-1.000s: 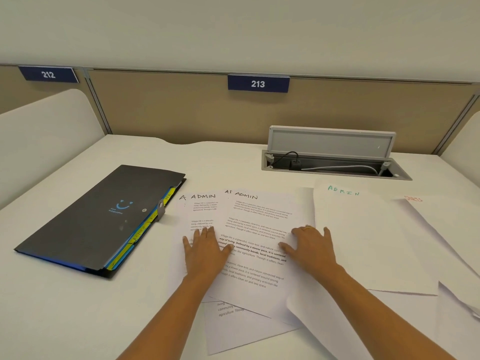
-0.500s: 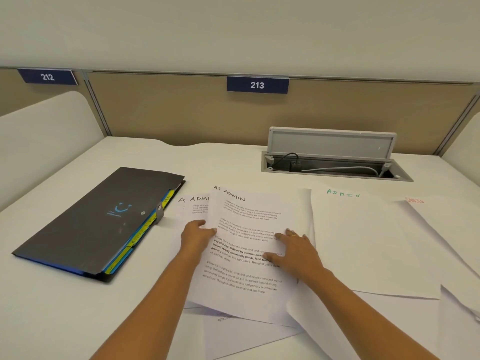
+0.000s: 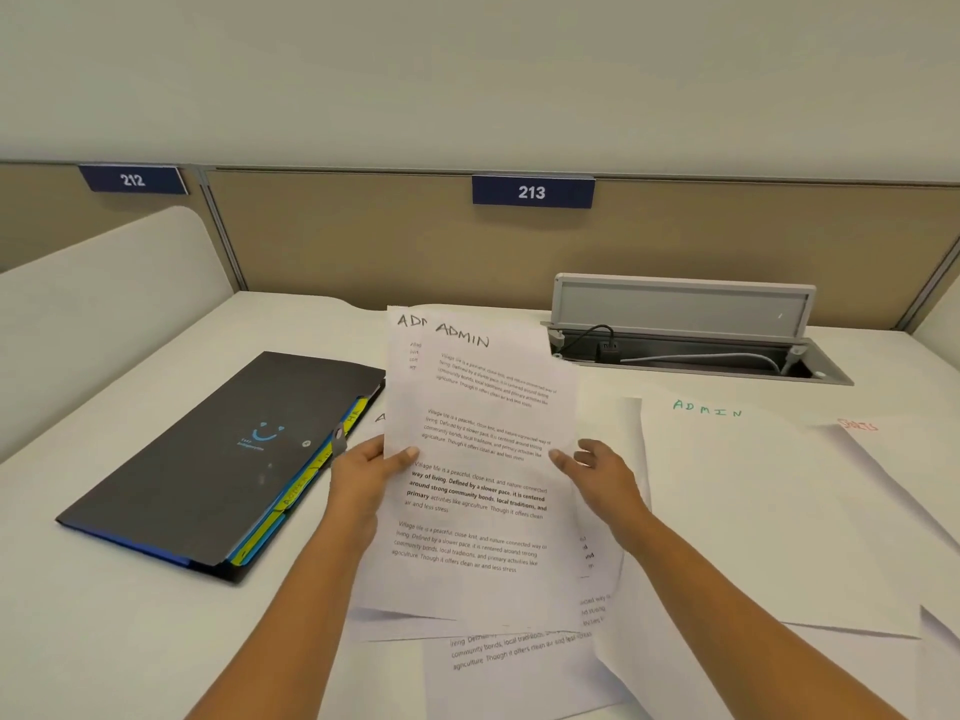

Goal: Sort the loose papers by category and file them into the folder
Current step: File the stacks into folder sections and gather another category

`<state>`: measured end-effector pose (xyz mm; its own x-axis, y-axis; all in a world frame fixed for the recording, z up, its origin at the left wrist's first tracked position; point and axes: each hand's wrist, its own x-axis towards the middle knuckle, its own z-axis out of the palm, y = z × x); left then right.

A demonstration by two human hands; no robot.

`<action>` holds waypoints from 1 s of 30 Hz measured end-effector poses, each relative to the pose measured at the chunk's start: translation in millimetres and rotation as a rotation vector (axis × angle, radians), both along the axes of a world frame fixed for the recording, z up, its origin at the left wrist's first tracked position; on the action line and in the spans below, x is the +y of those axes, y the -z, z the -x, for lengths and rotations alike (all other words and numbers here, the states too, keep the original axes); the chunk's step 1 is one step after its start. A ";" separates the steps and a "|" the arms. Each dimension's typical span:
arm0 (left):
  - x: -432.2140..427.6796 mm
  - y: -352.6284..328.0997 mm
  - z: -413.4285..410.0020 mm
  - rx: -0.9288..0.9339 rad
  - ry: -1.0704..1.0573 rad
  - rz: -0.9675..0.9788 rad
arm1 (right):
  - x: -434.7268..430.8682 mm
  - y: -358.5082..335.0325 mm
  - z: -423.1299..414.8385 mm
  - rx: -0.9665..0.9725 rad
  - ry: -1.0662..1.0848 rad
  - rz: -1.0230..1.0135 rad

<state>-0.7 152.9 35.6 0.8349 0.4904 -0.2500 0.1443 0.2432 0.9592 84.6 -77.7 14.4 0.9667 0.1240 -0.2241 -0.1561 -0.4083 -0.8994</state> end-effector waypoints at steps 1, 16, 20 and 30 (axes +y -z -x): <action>1.5 -1.0 0.3 -0.019 -0.004 0.008 | 2.7 -0.2 -2.4 0.019 0.014 -0.047; 1.4 -8.7 -2.2 -0.166 -0.080 0.057 | 3.1 -10.7 -11.4 -0.054 0.177 -0.442; 3.0 -9.5 -1.2 -0.166 -0.064 0.069 | -0.9 -14.5 -13.8 0.082 0.073 -0.629; 6.3 -16.6 -0.1 -0.102 0.045 0.132 | 7.2 -40.1 -11.9 -0.049 0.158 -0.558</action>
